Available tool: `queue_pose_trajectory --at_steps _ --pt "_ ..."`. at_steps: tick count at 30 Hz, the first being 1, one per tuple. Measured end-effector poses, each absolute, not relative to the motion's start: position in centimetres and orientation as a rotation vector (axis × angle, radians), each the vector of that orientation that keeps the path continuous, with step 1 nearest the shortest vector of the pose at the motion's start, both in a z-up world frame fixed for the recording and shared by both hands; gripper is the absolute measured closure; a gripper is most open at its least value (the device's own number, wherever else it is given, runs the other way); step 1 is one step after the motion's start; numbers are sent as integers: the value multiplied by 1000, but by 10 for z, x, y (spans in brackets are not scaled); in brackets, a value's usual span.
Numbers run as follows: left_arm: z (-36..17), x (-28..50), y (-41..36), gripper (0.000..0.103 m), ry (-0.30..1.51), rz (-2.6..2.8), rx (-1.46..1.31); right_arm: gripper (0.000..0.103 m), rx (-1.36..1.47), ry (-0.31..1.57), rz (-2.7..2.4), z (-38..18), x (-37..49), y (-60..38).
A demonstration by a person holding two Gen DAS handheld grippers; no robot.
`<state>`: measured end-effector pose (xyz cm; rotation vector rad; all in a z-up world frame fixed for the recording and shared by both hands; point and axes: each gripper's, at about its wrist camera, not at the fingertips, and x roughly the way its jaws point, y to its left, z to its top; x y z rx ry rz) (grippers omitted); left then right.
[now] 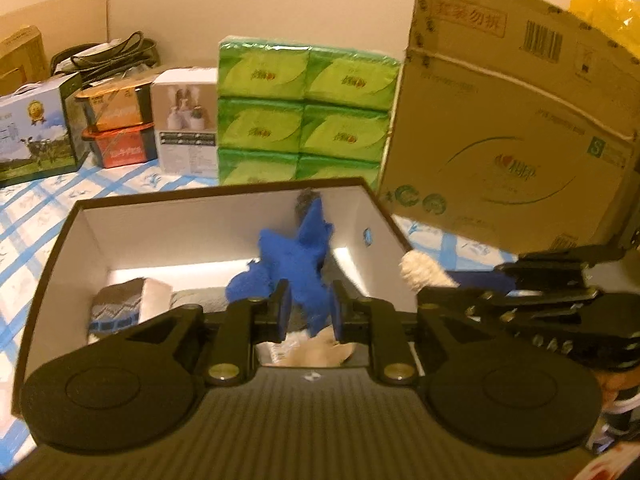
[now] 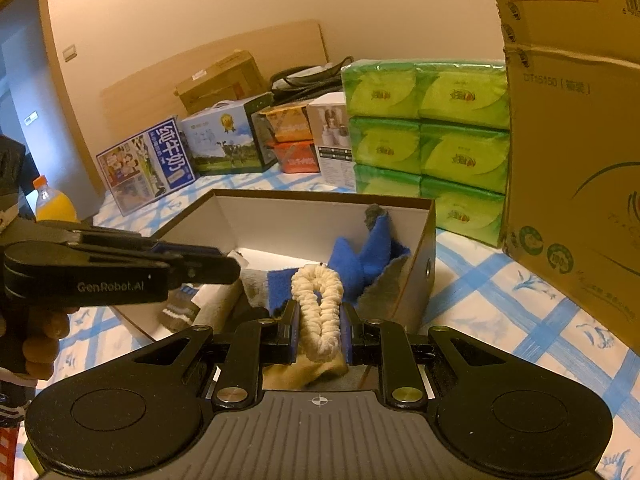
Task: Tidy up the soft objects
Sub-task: 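Open both tools to drop the hair tie and sock into the box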
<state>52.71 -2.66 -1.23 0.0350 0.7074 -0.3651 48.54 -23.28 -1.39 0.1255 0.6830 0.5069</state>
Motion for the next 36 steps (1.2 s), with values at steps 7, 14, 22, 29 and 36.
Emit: queue_pose_trajectory --at_steps 7,14,22,29,36 --pt "-19 524 -4 75 742 -309 40 82 105 697 503 -15 489 -226" --pt "-20 524 10 72 748 -271 39 81 106 688 482 -18 500 -218" --pt "-21 524 16 66 746 -250 33 40 156 639 457 -14 507 -223" --pt "-19 517 23 65 741 -233 25 40 140 688 492 -20 499 -224" --pt "-14 508 31 64 731 -219 20 40 100 714 543 -22 483 -215"
